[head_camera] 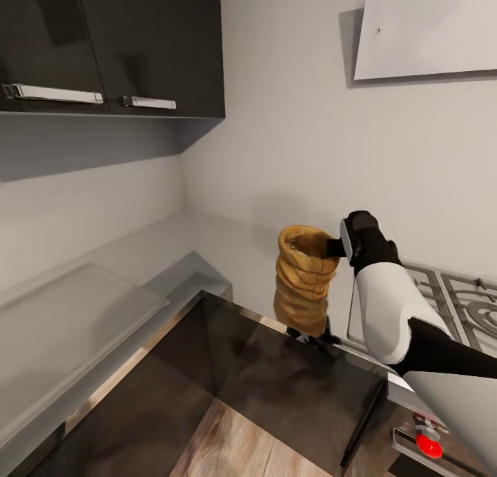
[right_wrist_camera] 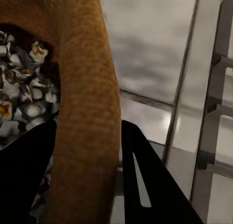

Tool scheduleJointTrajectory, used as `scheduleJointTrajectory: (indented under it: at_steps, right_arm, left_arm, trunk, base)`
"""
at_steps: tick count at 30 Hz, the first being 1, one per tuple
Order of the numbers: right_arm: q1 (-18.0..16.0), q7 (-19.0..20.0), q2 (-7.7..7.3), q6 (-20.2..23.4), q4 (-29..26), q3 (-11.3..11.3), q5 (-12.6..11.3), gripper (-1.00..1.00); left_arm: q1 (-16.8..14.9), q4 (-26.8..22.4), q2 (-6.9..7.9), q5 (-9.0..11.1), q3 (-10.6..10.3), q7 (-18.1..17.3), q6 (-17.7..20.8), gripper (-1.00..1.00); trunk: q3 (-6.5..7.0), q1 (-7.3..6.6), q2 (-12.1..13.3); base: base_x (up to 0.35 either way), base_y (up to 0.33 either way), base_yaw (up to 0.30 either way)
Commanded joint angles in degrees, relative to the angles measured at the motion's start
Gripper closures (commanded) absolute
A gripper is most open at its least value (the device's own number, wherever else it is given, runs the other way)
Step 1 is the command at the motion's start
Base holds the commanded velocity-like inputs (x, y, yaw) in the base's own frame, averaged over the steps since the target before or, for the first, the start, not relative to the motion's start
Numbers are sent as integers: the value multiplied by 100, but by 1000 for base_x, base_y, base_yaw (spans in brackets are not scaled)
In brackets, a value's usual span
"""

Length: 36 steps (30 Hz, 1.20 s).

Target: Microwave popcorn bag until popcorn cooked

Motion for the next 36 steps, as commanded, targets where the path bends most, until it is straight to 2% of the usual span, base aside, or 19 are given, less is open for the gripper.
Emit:
scheduleJointTrajectory:
  at_steps: [1,8,20,30,36]
  right_arm:
    - [0,-42,11,10,-35,-39,-40,100]
    - [-3,-39,74,10,-459,-20,-39,100]
    - [-4,-26,19,10,-1084,17,-42,100]
    - [-4,4,57,10,-1251,13,-42,100]
    - [-4,20,31,10,-1285,-7,-48,100]
  left_arm:
    - [-3,2,-1,36,10,-8,-16,-100]
    - [-3,2,-1,36,10,-8,-16,-100]
    - [-3,2,-1,36,1,-8,-19,-100]
    - [-3,2,-11,37,29,-8,-16,-100]
    - [-3,2,-23,31,32,15,-24,-100]
  trunk:
    - [-8,1,-3]
    - [-8,1,-3]
    - [-8,1,-3]
    - [-8,1,-3]
    - [-8,1,-3]
  base:
    - [0,0,0]
    - [0,0,0]
    - [-4,0,0]
    - [-314,0,0]
    - [-346,0,0]
